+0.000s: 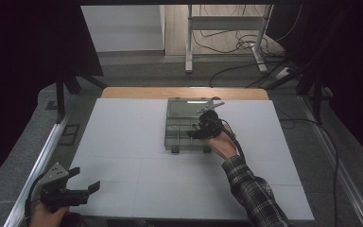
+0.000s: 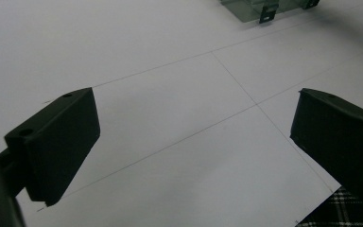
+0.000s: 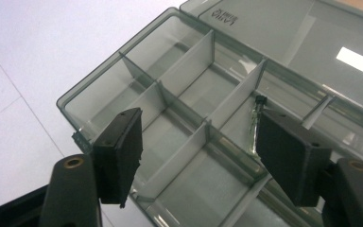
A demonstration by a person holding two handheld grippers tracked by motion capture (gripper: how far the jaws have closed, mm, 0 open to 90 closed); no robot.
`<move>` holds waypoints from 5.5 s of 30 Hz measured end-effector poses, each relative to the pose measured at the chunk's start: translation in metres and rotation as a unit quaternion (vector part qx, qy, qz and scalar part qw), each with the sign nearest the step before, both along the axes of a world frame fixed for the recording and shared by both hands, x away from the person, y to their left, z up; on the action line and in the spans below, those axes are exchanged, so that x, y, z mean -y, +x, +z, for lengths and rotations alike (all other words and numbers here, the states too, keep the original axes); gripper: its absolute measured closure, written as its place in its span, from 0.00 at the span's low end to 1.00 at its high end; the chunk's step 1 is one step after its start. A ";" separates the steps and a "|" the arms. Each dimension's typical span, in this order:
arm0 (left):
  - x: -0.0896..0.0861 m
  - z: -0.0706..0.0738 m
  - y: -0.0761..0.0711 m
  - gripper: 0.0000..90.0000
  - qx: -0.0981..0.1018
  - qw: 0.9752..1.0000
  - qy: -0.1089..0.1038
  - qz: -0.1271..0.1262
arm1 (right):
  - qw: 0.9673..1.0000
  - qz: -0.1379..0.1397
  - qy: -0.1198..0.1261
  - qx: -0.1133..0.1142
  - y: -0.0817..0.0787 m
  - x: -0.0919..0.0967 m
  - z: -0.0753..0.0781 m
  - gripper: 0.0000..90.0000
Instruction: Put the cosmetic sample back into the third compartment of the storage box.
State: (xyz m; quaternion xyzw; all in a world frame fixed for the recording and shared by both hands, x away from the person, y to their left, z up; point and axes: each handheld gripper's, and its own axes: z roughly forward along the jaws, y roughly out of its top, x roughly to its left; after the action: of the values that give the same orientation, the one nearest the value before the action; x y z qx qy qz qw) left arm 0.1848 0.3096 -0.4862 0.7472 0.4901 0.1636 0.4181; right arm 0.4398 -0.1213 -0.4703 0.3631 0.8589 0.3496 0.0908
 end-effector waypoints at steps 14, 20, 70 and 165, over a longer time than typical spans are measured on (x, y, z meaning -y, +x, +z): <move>0.000 0.000 0.000 0.03 0.001 1.000 0.001 -0.001 | 1.000 0.010 0.003 -0.008 -0.012 0.003 0.006 0.23; 0.000 0.000 0.000 0.03 0.000 1.000 0.001 0.000 | 1.000 0.011 0.001 -0.006 -0.018 0.006 0.006 0.17; 0.000 0.000 -0.001 0.03 0.000 1.000 0.002 -0.001 | 0.999 0.041 0.005 0.025 -0.085 0.027 0.016 0.01; -0.003 0.000 -0.002 0.02 0.000 1.000 -0.008 0.003 | 0.988 -0.121 0.030 0.093 -0.212 0.168 0.009 0.01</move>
State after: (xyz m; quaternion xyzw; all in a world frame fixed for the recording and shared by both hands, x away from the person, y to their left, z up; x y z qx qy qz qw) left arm 0.1824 0.3122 -0.4863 0.7424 0.4936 0.1610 0.4234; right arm 0.2281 -0.2897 -0.4614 0.4328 0.7858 0.3938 0.2005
